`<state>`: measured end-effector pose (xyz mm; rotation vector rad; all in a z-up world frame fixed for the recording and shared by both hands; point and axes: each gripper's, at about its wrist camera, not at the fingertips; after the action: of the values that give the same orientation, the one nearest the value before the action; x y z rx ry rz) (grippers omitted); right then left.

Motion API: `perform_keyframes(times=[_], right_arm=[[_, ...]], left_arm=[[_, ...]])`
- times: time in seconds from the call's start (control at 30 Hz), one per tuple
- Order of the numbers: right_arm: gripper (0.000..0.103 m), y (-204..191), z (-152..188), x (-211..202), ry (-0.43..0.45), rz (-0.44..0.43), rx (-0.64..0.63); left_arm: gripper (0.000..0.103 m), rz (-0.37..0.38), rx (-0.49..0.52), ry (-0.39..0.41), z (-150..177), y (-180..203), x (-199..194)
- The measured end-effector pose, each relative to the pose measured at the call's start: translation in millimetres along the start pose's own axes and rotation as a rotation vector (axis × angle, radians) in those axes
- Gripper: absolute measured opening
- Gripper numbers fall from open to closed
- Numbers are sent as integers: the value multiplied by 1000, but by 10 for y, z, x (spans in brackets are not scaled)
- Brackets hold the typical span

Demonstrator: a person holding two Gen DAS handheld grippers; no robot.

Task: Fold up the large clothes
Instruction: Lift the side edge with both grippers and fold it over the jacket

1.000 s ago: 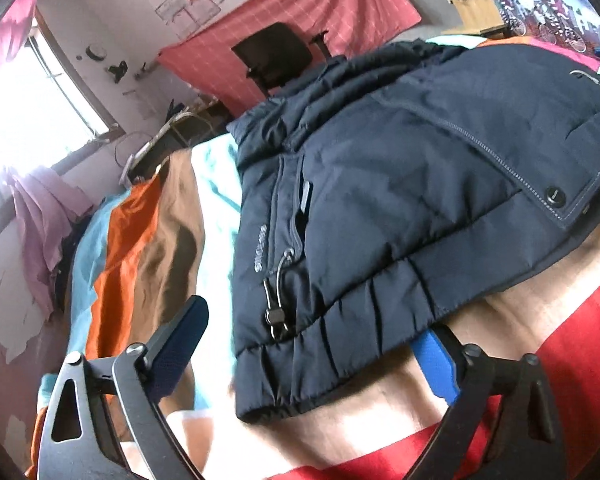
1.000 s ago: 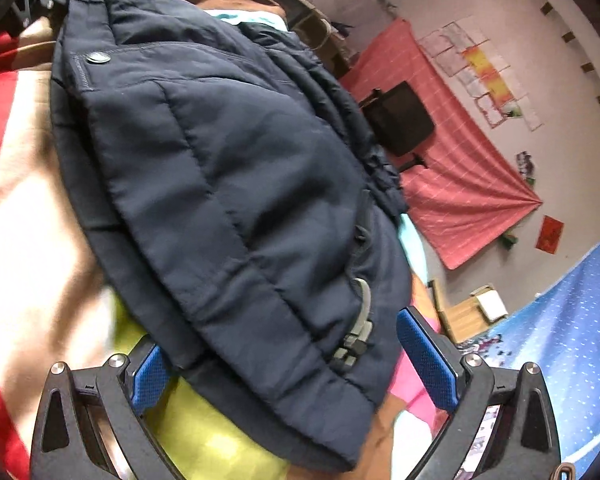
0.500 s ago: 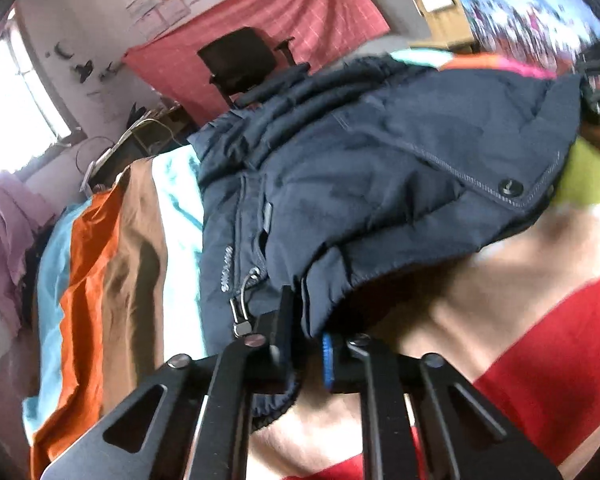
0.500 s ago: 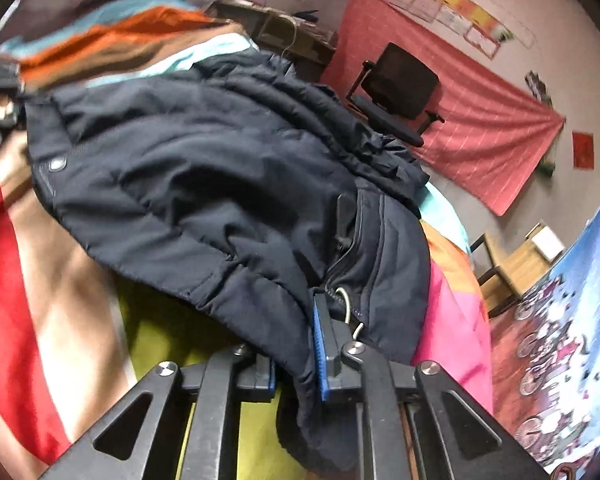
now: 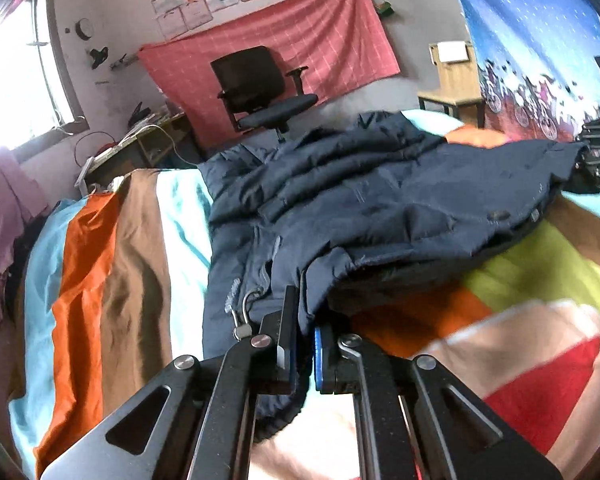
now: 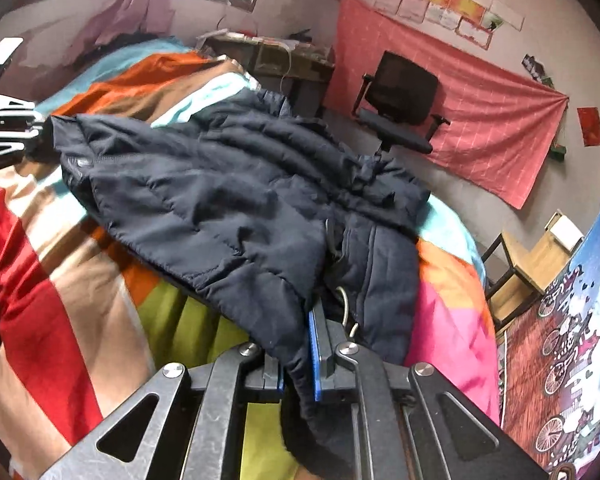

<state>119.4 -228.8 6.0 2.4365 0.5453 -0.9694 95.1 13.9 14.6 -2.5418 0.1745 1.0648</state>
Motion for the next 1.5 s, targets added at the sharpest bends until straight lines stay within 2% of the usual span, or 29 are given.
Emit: perform_keyframes(times=[0.13, 0.3, 0.47, 0.6, 0.7, 0.77, 0.87, 1.0, 1.17, 1.3, 1.4, 1.5], right_arm=[[9, 156, -318, -33, 65, 19, -3], [9, 500, -953, 52, 121, 74, -11], [9, 976, -1610, 406, 49, 86, 57], [9, 1207, -2001, 882, -2, 170, 42], [9, 1336, -2188, 1195, 4, 206, 95], [9, 1416, -2252, 1354, 46, 219, 154], [9, 1466, -2262, 1506, 103, 233, 193], [9, 1562, -2371, 1832, 93, 245, 204], [9, 1627, -2461, 2215, 57, 237, 238], [10, 1633, -2472, 2487, 21, 250, 239], [11, 1638, -2461, 2615, 8, 258, 240], [14, 1641, -2446, 2656, 12, 260, 239]], left_arm=[[4, -7, -8, 39, -397, -162, -12], [4, -34, -3, 77, -1178, -456, 61], [4, -75, -37, 61, -1971, -714, 392], [4, -120, -104, 85, -2309, -846, 729], [4, -171, -146, 143, -2471, -919, 1004], [4, -212, -173, 171, -2538, -957, 1177], [4, -205, -231, 161, -2661, -1059, 1395], [4, -233, -236, 155, -2833, -1158, 1718], [4, -268, -272, 91, -2899, -1141, 2154], [5, -253, -301, 43, -2934, -1169, 2407], [6, -212, -353, 32, -2953, -1231, 2488], [16, -165, -397, 61, -2929, -1301, 2454]])
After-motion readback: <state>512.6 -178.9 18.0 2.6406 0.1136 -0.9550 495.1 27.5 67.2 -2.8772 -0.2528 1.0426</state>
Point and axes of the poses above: each gripper's, at about its wrist camera, not at the fingertips, and x roughly the way its jaws point, y to its right, z to its underside, and after that the axes turned 10 degrees about -y, right-handed
